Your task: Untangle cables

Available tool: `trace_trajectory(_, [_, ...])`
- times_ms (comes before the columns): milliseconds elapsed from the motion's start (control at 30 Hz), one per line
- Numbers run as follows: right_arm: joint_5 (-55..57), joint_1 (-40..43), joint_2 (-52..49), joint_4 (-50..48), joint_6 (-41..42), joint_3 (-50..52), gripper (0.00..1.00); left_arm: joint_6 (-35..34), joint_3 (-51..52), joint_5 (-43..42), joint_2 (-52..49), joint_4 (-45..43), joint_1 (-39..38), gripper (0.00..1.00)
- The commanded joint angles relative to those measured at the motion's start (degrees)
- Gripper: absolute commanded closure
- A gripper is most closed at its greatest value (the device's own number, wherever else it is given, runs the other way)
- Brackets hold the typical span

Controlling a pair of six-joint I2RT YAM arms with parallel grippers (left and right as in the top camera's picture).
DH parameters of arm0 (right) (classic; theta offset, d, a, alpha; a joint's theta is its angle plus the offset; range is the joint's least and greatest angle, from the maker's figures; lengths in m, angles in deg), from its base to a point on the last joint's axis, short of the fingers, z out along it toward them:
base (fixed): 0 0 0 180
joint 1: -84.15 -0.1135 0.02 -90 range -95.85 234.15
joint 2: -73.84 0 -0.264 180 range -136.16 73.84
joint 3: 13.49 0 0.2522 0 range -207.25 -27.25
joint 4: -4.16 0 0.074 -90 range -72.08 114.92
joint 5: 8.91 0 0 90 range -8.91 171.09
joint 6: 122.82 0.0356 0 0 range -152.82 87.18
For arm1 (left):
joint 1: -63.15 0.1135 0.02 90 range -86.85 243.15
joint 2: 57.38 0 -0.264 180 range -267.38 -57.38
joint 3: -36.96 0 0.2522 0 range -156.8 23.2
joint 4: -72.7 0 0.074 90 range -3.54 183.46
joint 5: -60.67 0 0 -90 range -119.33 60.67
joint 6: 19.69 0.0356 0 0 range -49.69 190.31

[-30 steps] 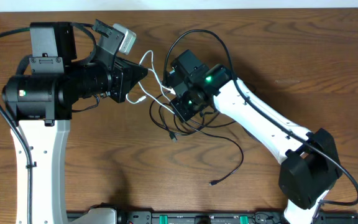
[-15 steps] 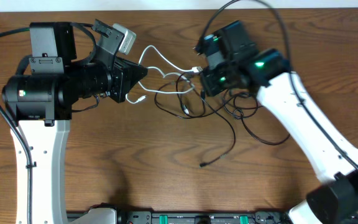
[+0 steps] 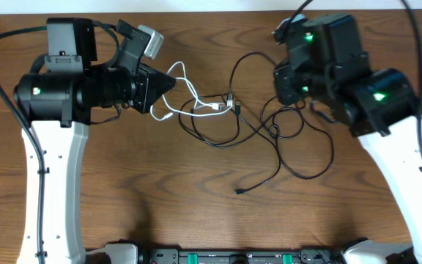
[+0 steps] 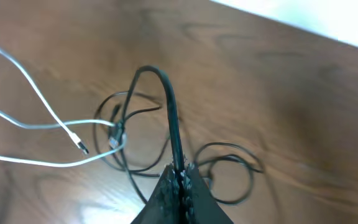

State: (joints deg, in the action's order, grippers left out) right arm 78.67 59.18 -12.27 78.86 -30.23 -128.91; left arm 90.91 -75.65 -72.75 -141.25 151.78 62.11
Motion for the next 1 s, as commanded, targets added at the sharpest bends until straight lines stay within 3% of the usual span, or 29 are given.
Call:
trace_trajectory(0, [3.63,1.62,1.16,1.53,-0.98,-2.62,0.99,0.72,-1.14,2.08,-0.76,-0.07,-0.07,0.92])
trace_trajectory(700, [8.52,8.92,6.93,7.48,-1.99,-5.27,0.98,0.72,-1.14,3.61,-2.19,-0.33,-0.07,0.93])
trace_trajectory(833, [8.57,9.57,6.93,7.82,-1.97,-5.25,0.87,0.72,-1.14,3.61,-2.19,-0.33,-0.07,0.92])
trace_trajectory(900, [8.57,9.57,6.93,7.87,-1.97,-5.25,0.59,0.72,-1.14,3.61,-2.19,-0.31,-0.07,0.93])
trace_trajectory(967, [8.55,9.57,6.93,7.87,-1.92,-5.25,0.48,0.72,-1.14,3.61,-2.19,-0.31,-0.07,0.93])
